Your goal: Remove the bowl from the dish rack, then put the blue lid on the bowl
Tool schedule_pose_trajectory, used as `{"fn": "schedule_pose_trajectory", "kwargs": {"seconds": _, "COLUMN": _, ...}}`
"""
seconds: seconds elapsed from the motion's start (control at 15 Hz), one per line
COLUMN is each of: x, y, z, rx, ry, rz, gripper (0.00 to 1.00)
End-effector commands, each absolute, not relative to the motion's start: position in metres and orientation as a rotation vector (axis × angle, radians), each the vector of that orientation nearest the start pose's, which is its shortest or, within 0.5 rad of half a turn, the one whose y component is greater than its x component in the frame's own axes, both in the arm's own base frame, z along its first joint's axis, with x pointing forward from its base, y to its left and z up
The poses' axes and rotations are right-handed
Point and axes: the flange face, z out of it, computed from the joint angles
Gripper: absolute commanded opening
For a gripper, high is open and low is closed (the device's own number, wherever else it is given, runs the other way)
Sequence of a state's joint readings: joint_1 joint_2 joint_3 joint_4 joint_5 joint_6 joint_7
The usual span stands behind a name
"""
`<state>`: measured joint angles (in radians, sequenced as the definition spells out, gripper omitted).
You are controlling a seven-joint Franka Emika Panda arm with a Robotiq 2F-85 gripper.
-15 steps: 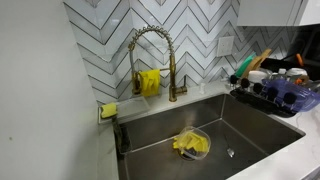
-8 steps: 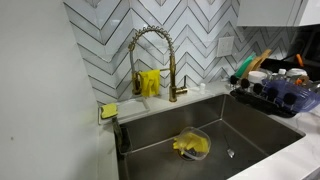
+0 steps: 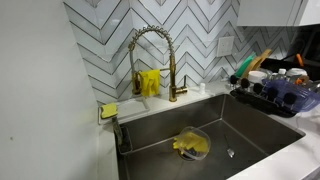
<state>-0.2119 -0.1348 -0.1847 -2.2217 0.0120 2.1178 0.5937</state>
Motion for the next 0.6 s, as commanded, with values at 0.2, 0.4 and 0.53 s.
{"fn": "schedule_pose_trajectory", "kwargs": {"seconds": 0.2, "x": 0.486, "y": -0.199, "z": 0.409, "rx": -2.651, "ry": 1.444, "rz": -0.149, "gripper": 0.02}}
{"fn": "schedule_pose_trajectory", "kwargs": {"seconds": 0.4, "x": 0.492, "y": -0.198, "z": 0.41, "rx": -2.645, "ry": 1.435, "rz": -0.155, "gripper": 0.39}}
{"fn": "schedule_pose_trajectory", "kwargs": {"seconds": 0.53, "x": 0.494, "y": -0.198, "z": 0.42, "rx": -2.641, "ry": 1.437, "rz": -0.164, "gripper": 0.55}}
